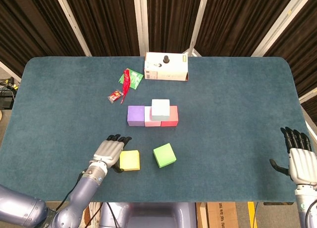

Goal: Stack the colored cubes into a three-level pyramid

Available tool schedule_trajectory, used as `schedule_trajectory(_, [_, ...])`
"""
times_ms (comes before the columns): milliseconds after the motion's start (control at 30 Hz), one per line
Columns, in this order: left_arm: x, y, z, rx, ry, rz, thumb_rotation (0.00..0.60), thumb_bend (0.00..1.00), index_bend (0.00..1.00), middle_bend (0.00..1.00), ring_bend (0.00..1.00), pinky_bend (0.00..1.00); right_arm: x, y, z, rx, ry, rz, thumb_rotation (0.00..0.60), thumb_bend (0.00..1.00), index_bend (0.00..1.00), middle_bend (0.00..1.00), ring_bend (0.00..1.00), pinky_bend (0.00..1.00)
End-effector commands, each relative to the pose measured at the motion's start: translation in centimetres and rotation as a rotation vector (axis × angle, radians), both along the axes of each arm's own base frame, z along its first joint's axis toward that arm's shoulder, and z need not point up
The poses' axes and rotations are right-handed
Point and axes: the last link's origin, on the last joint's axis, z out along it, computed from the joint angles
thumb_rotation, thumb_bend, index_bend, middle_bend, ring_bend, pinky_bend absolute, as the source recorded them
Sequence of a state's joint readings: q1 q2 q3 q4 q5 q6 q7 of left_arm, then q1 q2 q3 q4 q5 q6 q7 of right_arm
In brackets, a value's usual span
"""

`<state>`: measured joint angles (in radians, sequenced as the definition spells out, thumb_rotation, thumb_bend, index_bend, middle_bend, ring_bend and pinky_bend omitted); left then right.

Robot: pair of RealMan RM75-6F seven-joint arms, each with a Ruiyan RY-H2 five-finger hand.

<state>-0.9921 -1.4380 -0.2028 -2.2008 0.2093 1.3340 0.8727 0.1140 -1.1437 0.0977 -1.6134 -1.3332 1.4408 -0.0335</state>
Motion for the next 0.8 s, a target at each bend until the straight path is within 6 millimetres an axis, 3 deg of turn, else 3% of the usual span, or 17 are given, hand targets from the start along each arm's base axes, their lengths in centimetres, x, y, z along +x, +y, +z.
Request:
schedule_trajectory(33, [0.0, 0.0, -0.2, 0.001, 0.003, -0.005, 0.600, 0.21, 0.11, 0.13, 0.00, 0.00, 0.0, 0.0, 0.0, 0.000, -0.001, -0.001, 0.600, 0.24, 0.07, 0.09, 0.00, 0.00])
schedule_trajectory(800, [-0.2, -1.0, -1.6, 0.000, 0.023, -0.079, 0.600, 0.22, 0.14, 0.17, 0.00, 0.00, -0.3, -0.1, -0.1, 0.006, -0.007, -0.050, 0.600, 0.24, 0.07, 0.09, 0.00, 0.00])
